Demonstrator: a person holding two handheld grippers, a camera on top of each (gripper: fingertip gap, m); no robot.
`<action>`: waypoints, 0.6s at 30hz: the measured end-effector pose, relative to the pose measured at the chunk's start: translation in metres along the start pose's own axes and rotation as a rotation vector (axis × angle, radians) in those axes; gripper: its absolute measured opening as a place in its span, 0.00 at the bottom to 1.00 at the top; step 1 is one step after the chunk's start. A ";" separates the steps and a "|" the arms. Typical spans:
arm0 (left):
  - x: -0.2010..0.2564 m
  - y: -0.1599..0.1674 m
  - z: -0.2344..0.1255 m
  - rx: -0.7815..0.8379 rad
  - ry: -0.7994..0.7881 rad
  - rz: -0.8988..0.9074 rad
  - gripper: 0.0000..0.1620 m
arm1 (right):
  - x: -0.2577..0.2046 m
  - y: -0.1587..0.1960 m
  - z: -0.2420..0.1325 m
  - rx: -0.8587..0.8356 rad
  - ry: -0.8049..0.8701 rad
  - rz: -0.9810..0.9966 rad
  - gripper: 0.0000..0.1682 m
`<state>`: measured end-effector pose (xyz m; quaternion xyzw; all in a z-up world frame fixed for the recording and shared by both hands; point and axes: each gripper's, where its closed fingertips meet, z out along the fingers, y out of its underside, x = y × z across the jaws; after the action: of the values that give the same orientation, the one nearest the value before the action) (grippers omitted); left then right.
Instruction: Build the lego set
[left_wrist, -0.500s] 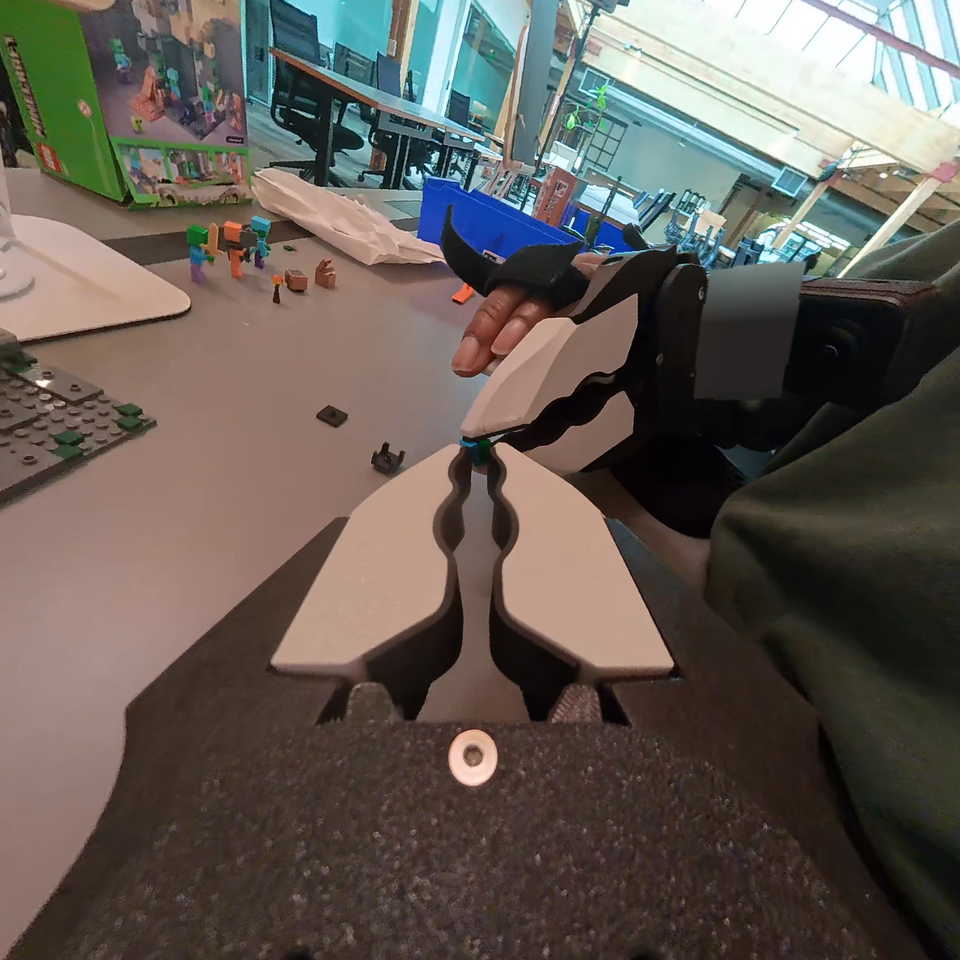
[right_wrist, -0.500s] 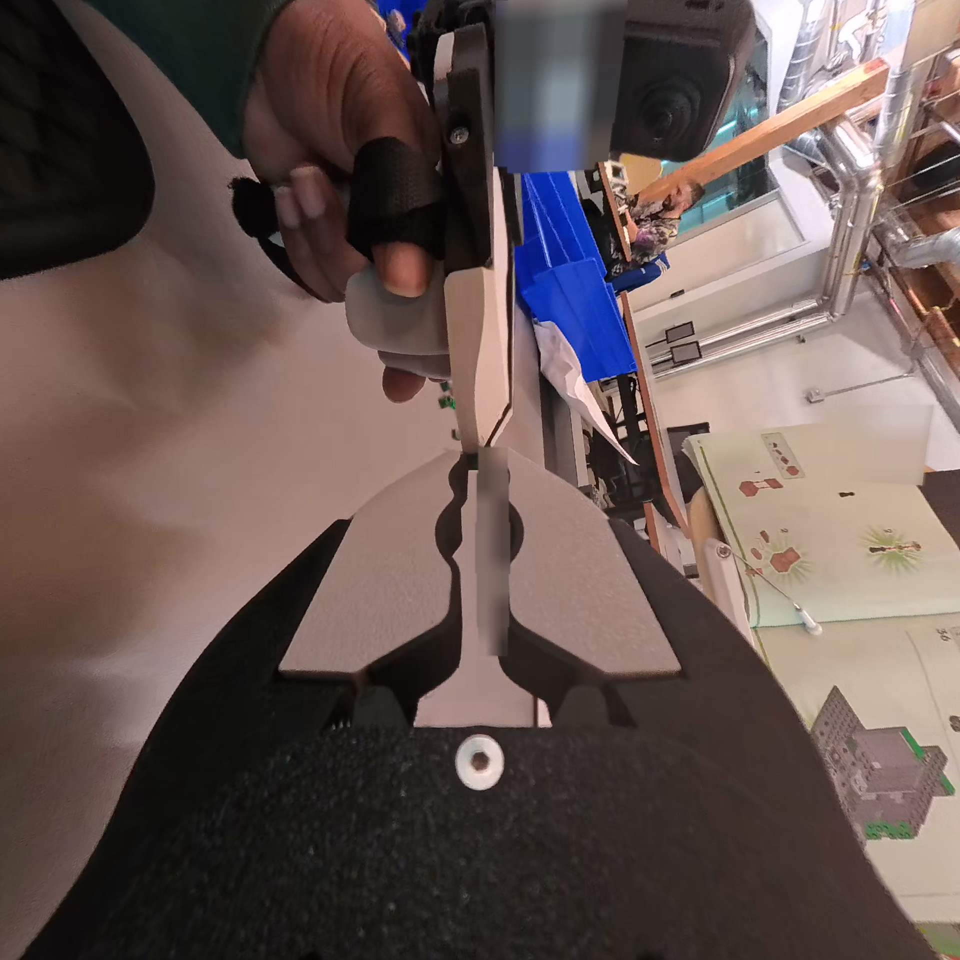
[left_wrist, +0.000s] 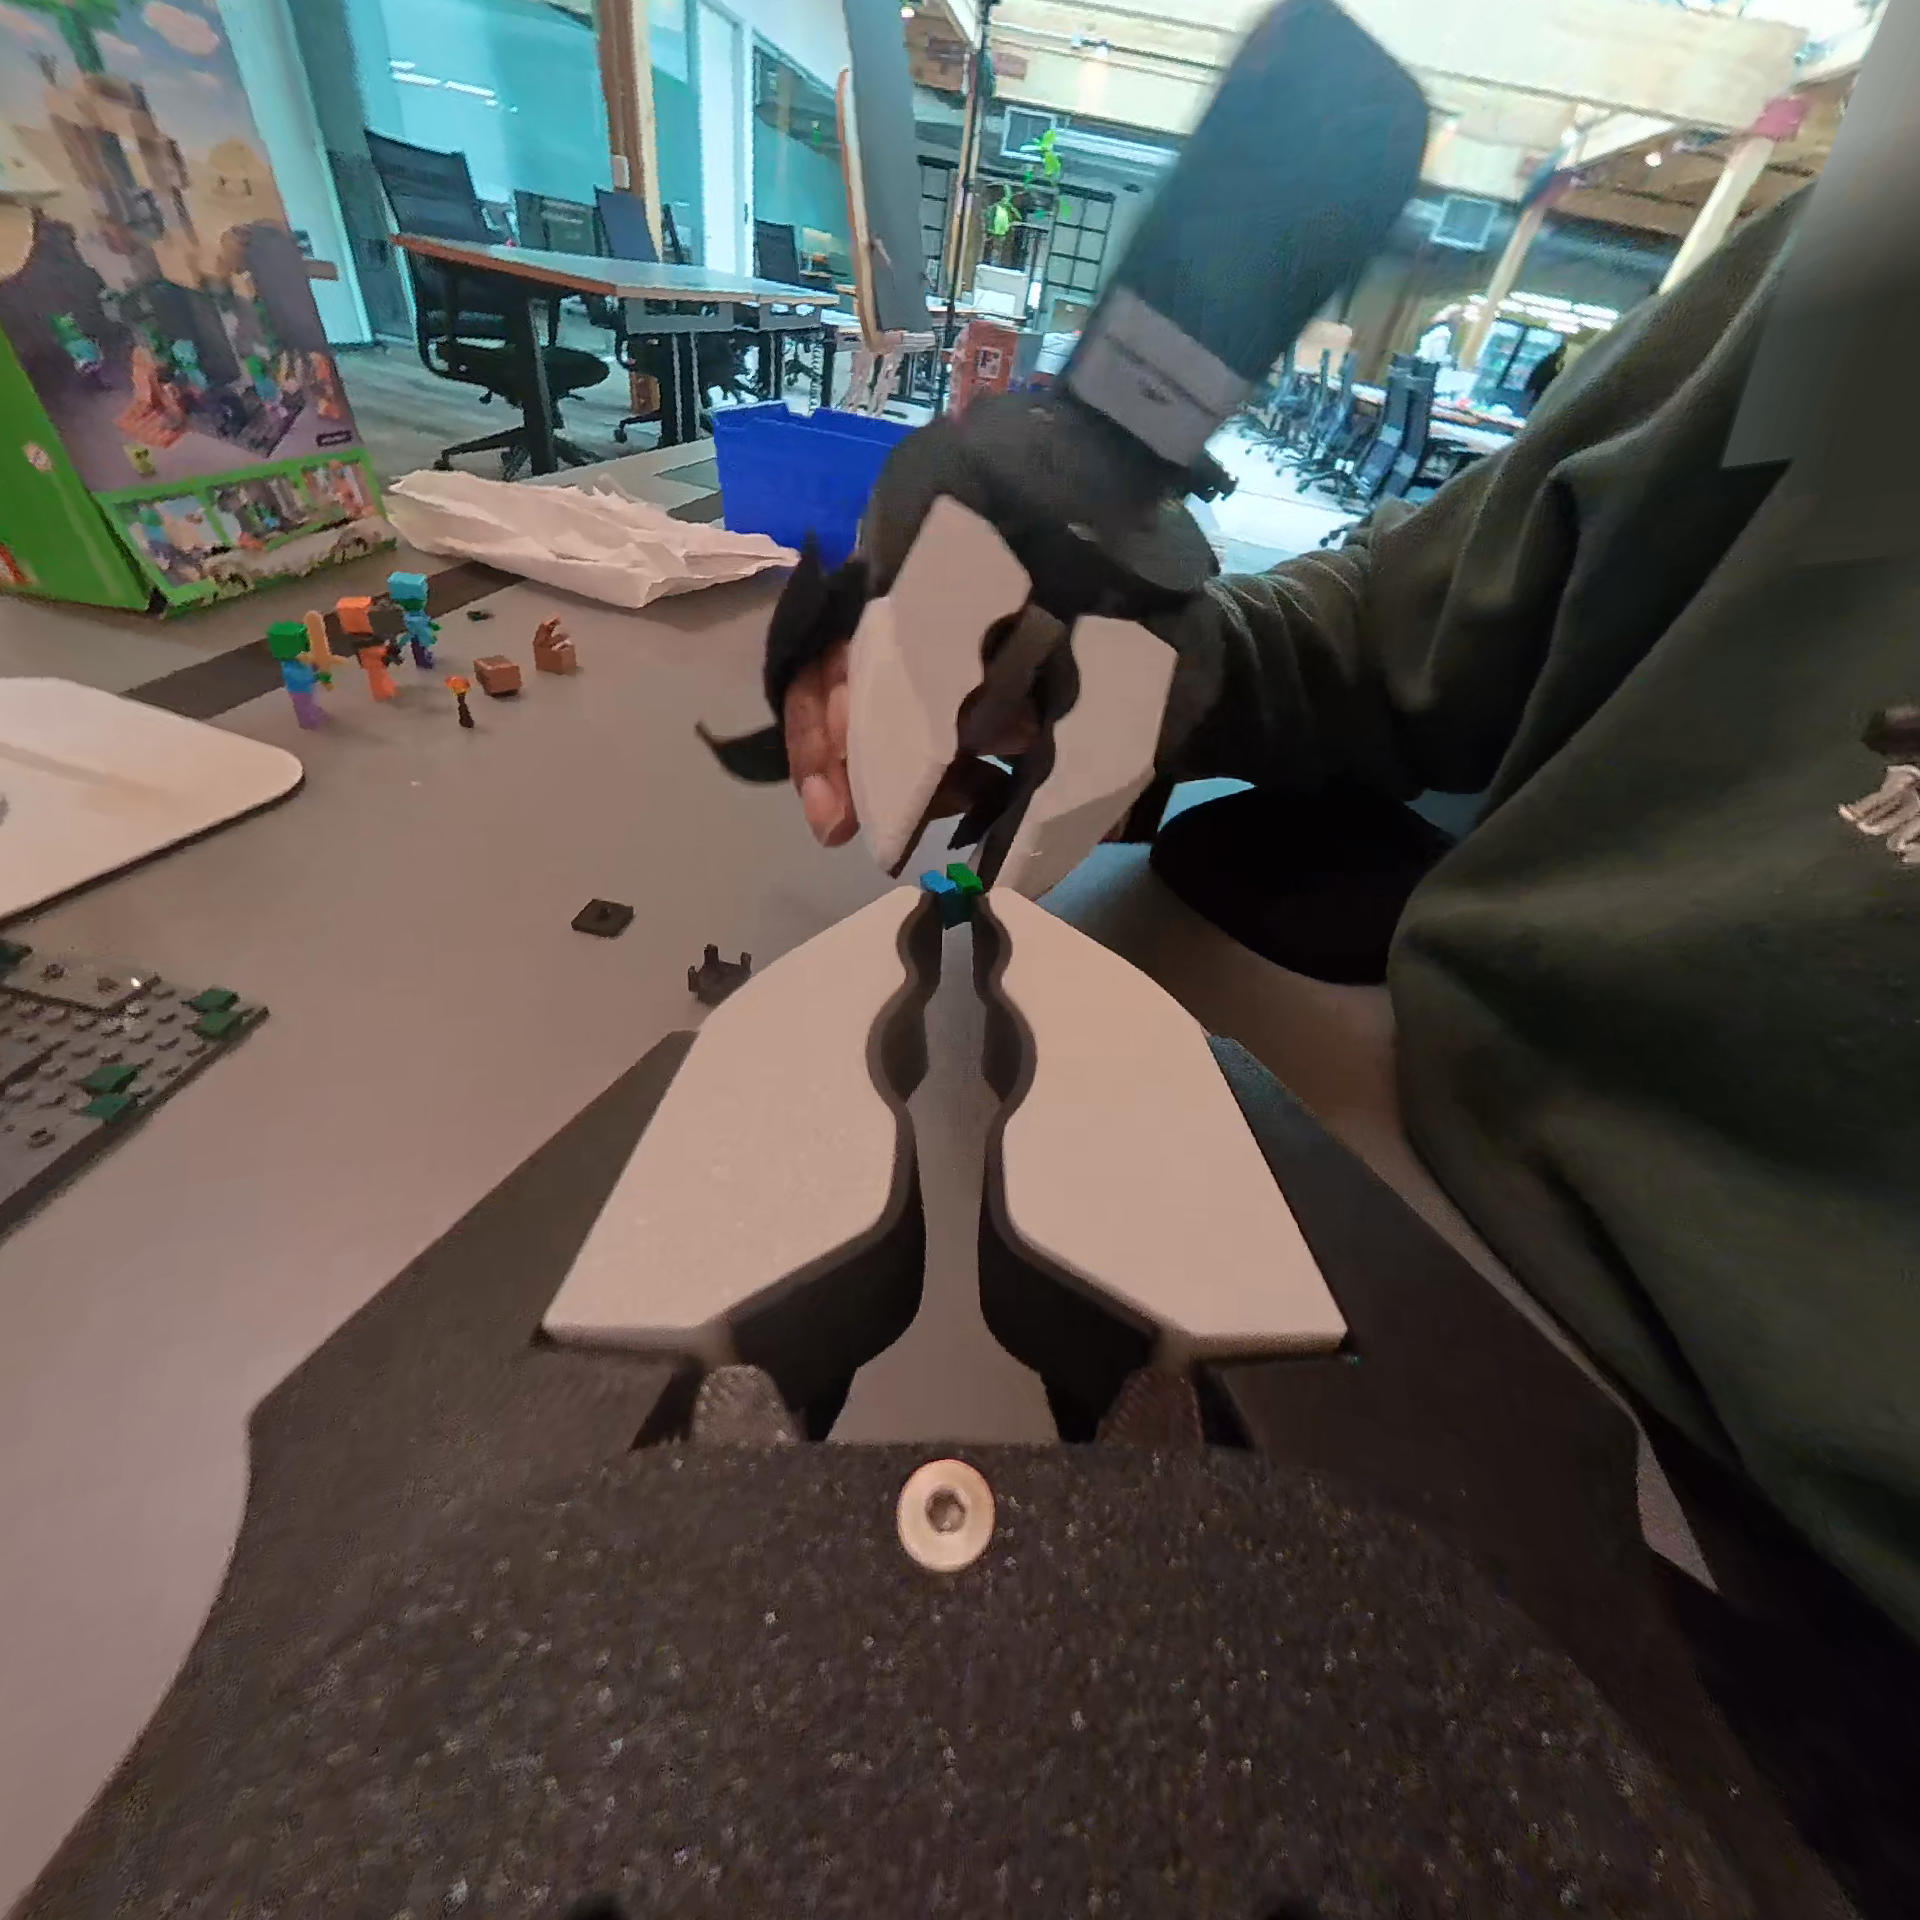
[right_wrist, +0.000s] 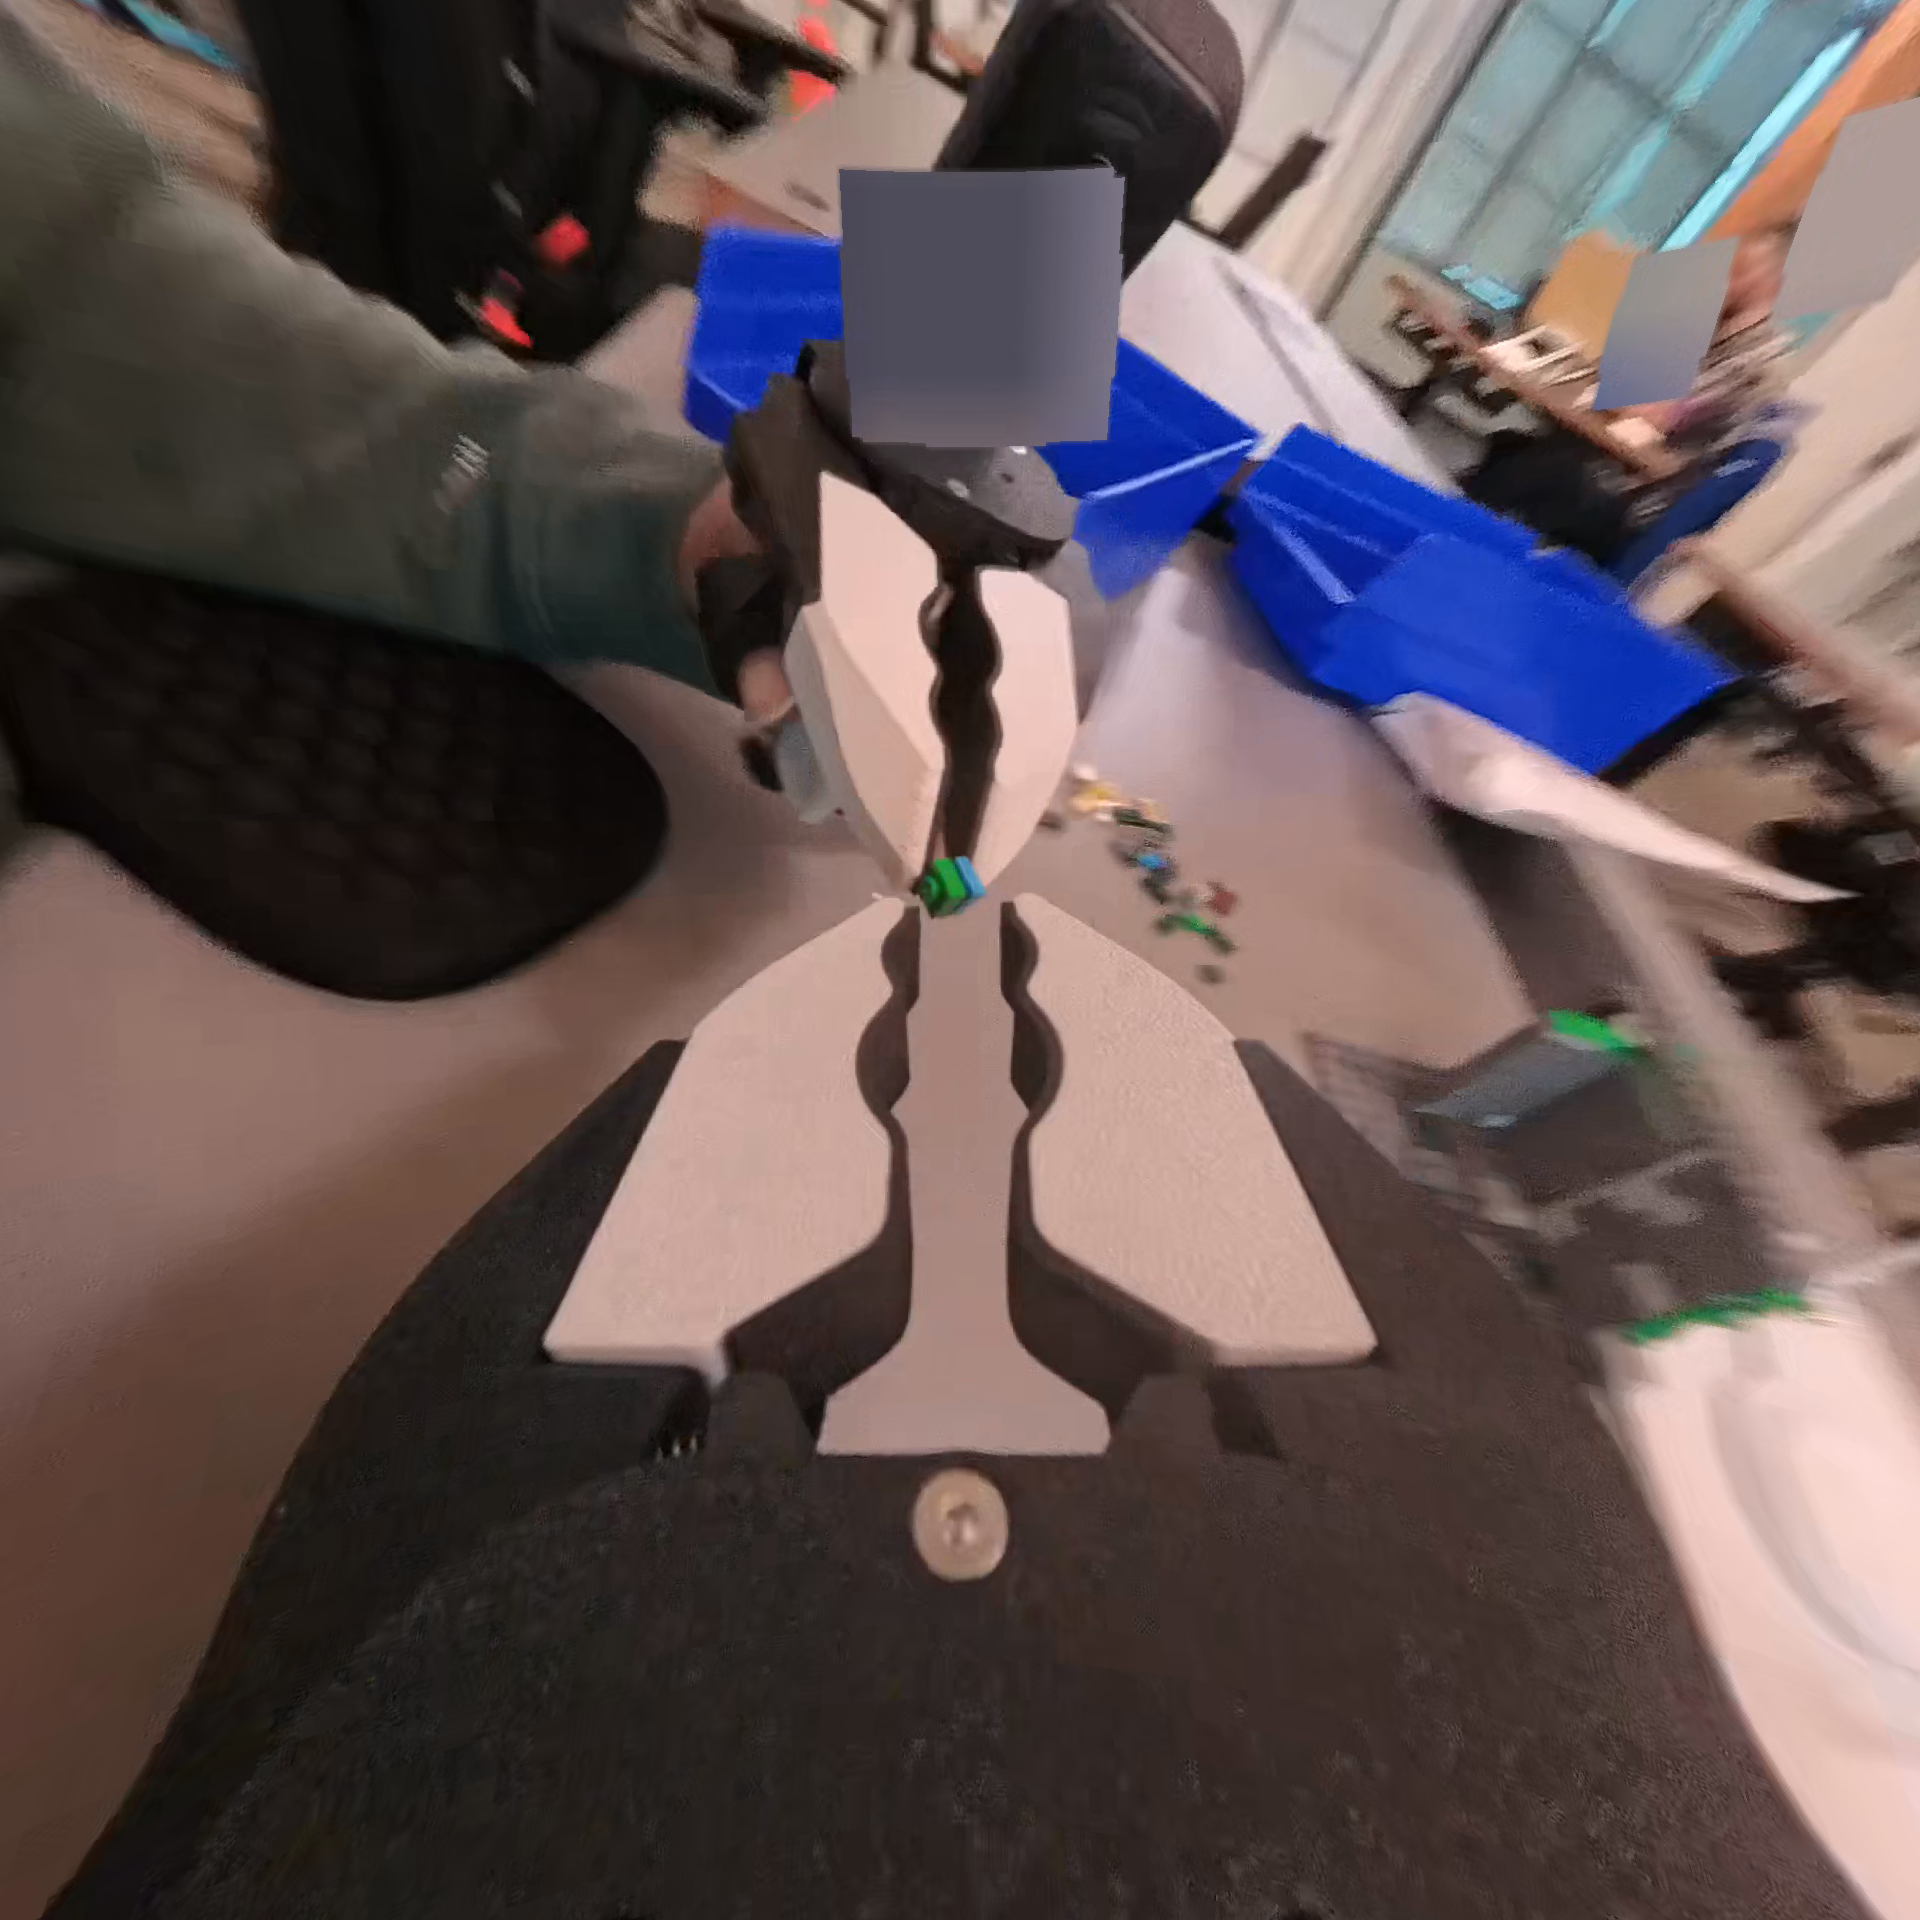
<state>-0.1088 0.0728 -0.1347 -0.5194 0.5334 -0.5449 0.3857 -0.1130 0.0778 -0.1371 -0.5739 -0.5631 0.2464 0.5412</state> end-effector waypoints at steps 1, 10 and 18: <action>0.002 0.000 0.000 -0.003 0.004 0.020 0.04 | -0.002 0.000 -0.001 0.013 -0.039 0.054 0.09; 0.019 0.008 0.008 -0.068 0.047 0.154 0.04 | -0.024 0.000 -0.006 0.043 -0.251 0.171 0.06; 0.026 0.014 0.011 -0.091 0.070 0.195 0.04 | -0.031 0.003 -0.010 0.028 -0.275 0.171 0.05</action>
<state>-0.1036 0.0440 -0.1455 -0.4627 0.6186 -0.4978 0.3944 -0.1107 0.0471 -0.1473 -0.5727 -0.5776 0.3757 0.4441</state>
